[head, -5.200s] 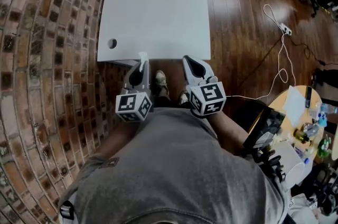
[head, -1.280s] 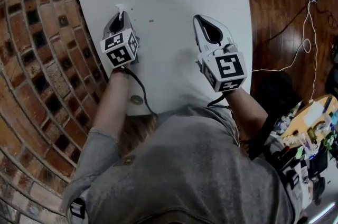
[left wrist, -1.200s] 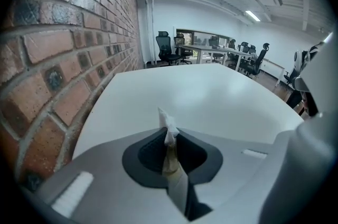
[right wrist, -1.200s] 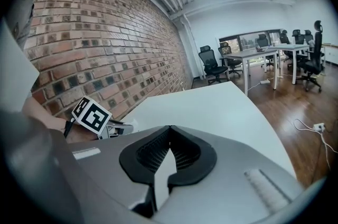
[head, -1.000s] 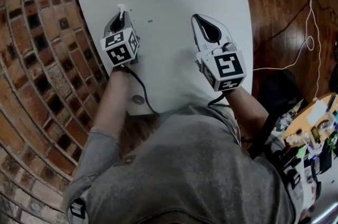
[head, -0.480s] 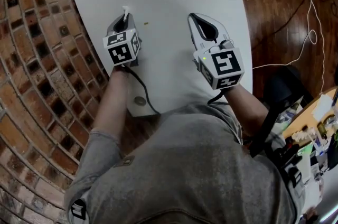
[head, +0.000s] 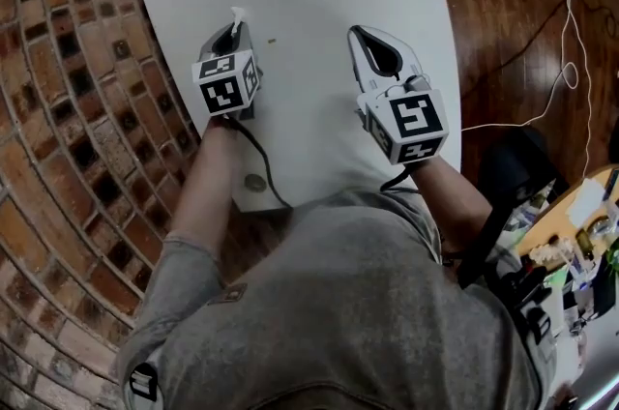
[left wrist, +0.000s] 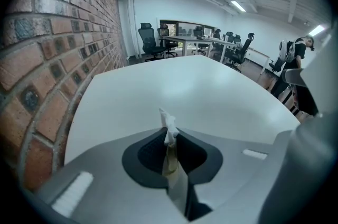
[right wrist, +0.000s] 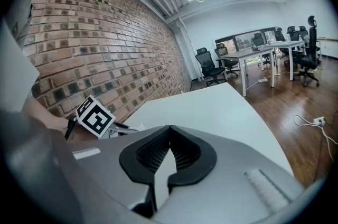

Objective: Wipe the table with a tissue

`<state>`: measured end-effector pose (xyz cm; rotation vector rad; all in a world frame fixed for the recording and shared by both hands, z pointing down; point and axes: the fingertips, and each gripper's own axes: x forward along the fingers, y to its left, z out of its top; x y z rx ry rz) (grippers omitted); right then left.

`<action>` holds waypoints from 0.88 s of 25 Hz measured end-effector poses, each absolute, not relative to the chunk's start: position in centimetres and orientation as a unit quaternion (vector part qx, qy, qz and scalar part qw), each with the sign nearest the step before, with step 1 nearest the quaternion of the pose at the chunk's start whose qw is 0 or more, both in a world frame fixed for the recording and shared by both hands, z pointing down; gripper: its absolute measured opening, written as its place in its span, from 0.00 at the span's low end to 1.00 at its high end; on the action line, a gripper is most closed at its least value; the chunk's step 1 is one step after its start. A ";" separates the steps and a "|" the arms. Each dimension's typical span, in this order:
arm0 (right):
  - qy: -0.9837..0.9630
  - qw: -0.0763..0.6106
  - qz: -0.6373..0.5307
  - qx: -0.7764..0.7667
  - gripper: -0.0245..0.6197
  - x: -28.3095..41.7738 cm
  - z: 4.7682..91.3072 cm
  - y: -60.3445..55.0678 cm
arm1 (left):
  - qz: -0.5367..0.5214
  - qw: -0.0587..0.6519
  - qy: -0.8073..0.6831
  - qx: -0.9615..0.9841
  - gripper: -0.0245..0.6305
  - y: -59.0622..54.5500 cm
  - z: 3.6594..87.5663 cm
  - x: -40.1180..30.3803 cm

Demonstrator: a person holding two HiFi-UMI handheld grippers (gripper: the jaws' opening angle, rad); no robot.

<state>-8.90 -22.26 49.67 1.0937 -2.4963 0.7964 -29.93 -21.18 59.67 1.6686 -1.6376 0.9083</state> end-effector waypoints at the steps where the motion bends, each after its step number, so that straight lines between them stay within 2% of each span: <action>1: -0.870 0.151 0.277 0.379 0.06 -9.0 49.7 -22.2 | 0.342 0.313 -0.624 0.629 0.07 -21.1 59.6 -30.3; 10: -0.877 0.160 0.264 0.369 0.06 -9.8 48.9 -21.3 | 0.323 0.323 -0.655 0.602 0.07 -19.7 59.6 -33.5; 22: -0.888 0.153 0.237 0.362 0.06 -9.8 45.8 -18.8 | 0.244 0.317 -0.703 0.588 0.07 -15.9 54.4 -34.9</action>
